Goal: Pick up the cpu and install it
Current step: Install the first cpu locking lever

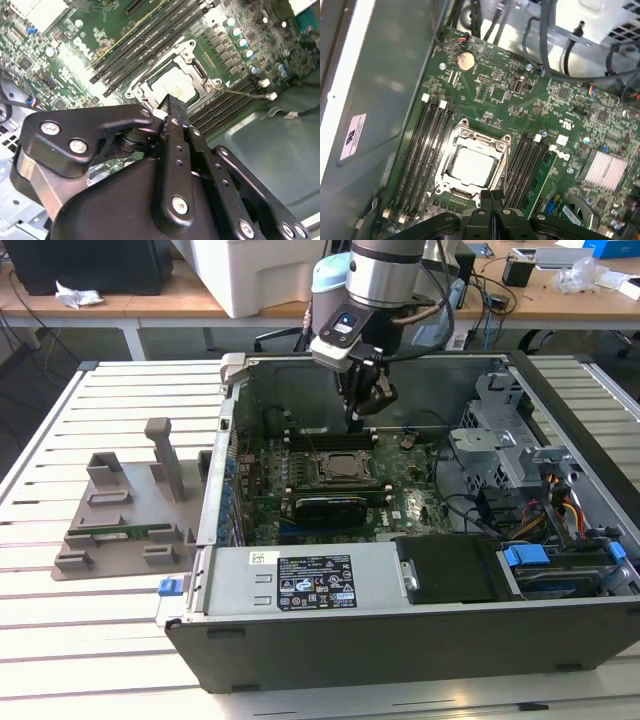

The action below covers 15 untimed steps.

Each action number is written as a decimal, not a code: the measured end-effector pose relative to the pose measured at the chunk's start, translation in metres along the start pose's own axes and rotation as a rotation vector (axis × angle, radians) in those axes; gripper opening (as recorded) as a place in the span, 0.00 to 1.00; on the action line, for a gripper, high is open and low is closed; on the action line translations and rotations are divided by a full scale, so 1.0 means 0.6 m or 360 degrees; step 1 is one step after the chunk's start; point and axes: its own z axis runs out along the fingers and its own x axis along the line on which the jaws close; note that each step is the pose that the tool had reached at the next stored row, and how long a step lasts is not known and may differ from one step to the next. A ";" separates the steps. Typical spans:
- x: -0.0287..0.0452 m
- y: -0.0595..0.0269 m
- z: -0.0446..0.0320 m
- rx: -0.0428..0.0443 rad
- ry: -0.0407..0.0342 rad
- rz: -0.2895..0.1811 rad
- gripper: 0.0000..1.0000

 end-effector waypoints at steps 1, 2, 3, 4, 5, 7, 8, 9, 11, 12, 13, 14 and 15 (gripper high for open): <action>0.000 0.000 0.000 -0.0002 -0.0007 -0.0054 0.11; 0.000 0.000 0.000 -0.0005 -0.0015 -0.0127 0.11; 0.000 0.000 0.000 -0.0007 -0.0020 -0.0161 0.11; 0.000 0.000 0.000 -0.0008 -0.0024 -0.0199 0.11; 0.000 0.000 0.000 -0.0010 -0.0029 -0.0235 0.11; 0.000 0.000 0.000 -0.0013 -0.0037 -0.0306 0.11; 0.000 0.000 0.000 -0.0014 -0.0039 -0.0323 0.11; 0.000 0.000 0.000 -0.0015 -0.0043 -0.0355 0.11; 0.000 0.000 0.000 -0.0018 -0.0052 -0.0425 0.11; 0.000 0.000 0.000 -0.0019 -0.0054 -0.0447 0.11; 0.000 0.000 0.000 -0.0019 -0.0056 -0.0463 0.11; 0.000 0.000 0.000 -0.0020 -0.0059 -0.0482 0.11; 0.000 0.000 0.000 -0.0021 -0.0060 -0.0497 0.11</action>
